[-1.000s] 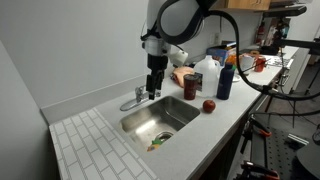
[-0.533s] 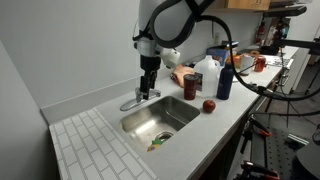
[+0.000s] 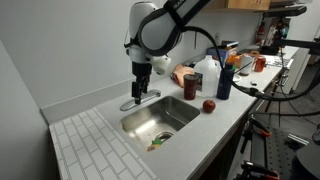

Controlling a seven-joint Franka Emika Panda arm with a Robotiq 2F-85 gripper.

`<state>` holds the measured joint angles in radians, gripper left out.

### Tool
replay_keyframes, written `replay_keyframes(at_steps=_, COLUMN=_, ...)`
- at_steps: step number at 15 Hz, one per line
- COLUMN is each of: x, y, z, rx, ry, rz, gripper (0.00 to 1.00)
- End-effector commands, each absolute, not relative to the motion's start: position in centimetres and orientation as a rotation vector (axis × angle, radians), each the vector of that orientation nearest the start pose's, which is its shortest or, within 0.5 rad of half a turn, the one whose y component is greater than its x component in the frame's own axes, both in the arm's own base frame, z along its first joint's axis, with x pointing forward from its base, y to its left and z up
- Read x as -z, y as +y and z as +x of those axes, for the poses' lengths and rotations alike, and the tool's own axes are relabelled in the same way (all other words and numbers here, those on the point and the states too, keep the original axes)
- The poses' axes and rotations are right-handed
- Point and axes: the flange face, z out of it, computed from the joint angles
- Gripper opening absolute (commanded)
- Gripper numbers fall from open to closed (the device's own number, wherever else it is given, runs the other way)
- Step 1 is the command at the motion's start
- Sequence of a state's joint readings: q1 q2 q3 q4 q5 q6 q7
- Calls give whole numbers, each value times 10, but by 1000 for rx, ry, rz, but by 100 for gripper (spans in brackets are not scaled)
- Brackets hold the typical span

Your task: Move the tap to the right side of the sink

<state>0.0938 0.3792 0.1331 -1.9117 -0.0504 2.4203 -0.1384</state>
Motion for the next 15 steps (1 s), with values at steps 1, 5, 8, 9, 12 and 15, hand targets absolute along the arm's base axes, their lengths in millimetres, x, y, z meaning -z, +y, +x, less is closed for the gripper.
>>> replay_keyframes(at_steps=1, x=-293, y=134, z=636, rx=168, ry=-609, rz=-3047, gripper=100)
replay_keyframes(at_steps=5, x=-274, y=119, z=637, rx=120, ry=-596, rz=-3083, gripper=100)
replay_keyframes(at_steps=8, x=-273, y=105, z=639, rx=117, ry=-594, rz=-3120, gripper=100)
replay_keyframes(at_steps=9, x=-275, y=102, z=639, rx=122, ry=-589, rz=-3125, gripper=100)
replay_keyframes(at_steps=12, x=-281, y=92, z=640, rx=131, ry=-578, rz=-3151, gripper=100)
replay_keyframes(at_steps=15, x=-280, y=81, z=638, rx=113, ry=-532, rz=-3169, gripper=100)
